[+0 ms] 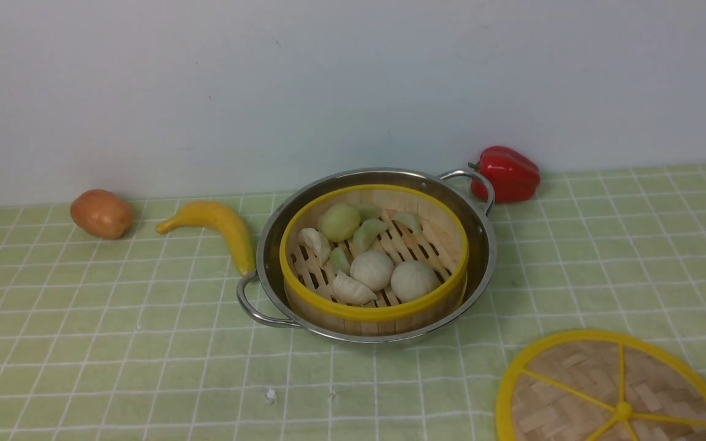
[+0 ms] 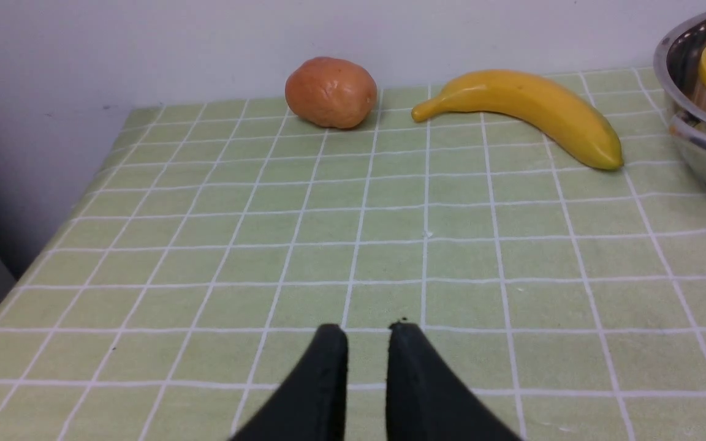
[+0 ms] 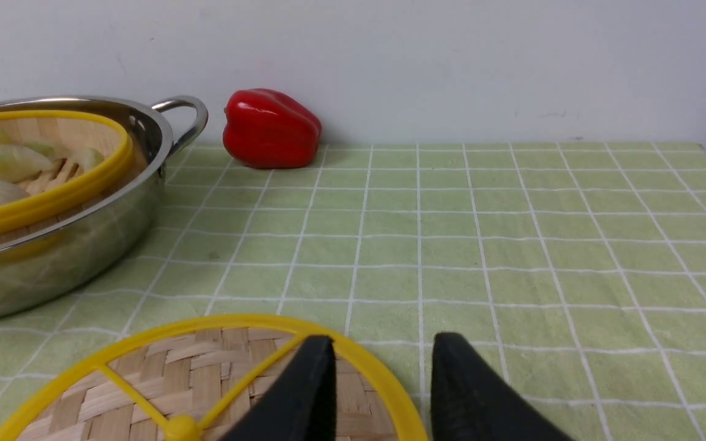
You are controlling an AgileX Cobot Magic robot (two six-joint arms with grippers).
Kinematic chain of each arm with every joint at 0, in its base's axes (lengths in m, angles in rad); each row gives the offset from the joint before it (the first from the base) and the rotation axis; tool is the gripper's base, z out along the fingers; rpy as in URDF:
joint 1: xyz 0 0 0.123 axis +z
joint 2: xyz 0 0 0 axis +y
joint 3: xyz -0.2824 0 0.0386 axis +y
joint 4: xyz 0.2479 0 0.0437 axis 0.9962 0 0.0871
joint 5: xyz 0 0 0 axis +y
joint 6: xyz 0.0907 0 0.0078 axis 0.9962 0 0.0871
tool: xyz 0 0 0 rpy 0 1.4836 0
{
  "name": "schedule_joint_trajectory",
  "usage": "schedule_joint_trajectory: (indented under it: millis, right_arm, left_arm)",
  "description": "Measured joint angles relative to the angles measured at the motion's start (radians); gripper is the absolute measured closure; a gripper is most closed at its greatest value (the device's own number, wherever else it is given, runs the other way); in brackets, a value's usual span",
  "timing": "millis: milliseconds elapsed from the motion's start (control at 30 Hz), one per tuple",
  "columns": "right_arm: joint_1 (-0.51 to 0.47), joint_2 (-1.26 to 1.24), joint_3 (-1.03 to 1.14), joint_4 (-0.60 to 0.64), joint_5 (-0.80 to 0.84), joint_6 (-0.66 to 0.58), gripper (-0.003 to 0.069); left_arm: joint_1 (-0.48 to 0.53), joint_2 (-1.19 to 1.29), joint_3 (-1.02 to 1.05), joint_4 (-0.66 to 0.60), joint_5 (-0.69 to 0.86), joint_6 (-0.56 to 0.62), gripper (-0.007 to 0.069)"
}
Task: Place the steamer in the pot on the green tablecloth, and put the lid on the steamer.
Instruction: 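Move the gripper down to the bamboo steamer lid and grasp its center knob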
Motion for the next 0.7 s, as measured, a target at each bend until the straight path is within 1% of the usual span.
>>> schedule_joint_trajectory:
  millis: [67,133,167,200,267,300,400,500,567,633,667,700]
  right_arm:
    - [0.000,0.000,0.000,0.001,0.000,0.001,0.0416]
    - [0.000,0.000,0.000,0.019,-0.007,0.028,0.0416]
    - [0.000,0.000,0.000,0.060,-0.031,0.063,0.0416]
    - [0.000,0.000,0.000,0.064,-0.036,0.067,0.0416]
    - [0.000,0.000,-0.015,0.115,-0.101,0.088,0.0416]
    - [0.000,0.000,-0.015,0.115,-0.104,0.088,0.0416]
    - [0.000,-0.001,-0.117,0.140,-0.114,0.090,0.0416]
    - [0.003,0.023,-0.247,0.167,-0.045,0.074,0.0416]
    - [0.015,0.078,-0.358,0.218,0.095,0.012,0.0416]
    - [0.021,0.103,-0.407,0.247,0.153,-0.022,0.0416]
    - [0.032,0.154,-0.482,0.302,0.273,-0.093,0.0416]
    - [0.038,0.178,-0.514,0.333,0.327,-0.124,0.0416]
  left_arm:
    - [0.000,-0.001,0.000,0.000,0.000,0.001,0.0527]
    - [0.000,-0.001,0.000,0.000,0.000,0.001,0.0520]
    - [0.000,-0.001,0.000,0.000,0.000,0.001,0.0518]
    - [0.000,-0.001,0.000,0.000,0.000,0.001,0.0518]
    - [0.000,-0.001,0.000,0.000,0.000,0.001,0.0518]
    - [0.000,-0.001,0.000,0.000,0.000,0.001,0.0517]
    - [0.000,-0.001,0.000,0.000,0.000,0.001,0.0508]
    - [0.000,-0.001,0.000,0.000,0.000,0.001,0.0508]
    - [0.000,-0.001,0.000,0.000,0.000,0.001,0.0504]
    - [0.000,-0.001,0.000,0.000,0.000,0.001,0.0499]
    - [0.000,-0.001,0.000,0.000,0.000,0.001,0.0496]
    - [0.000,-0.001,0.000,0.000,0.000,0.001,0.0496]
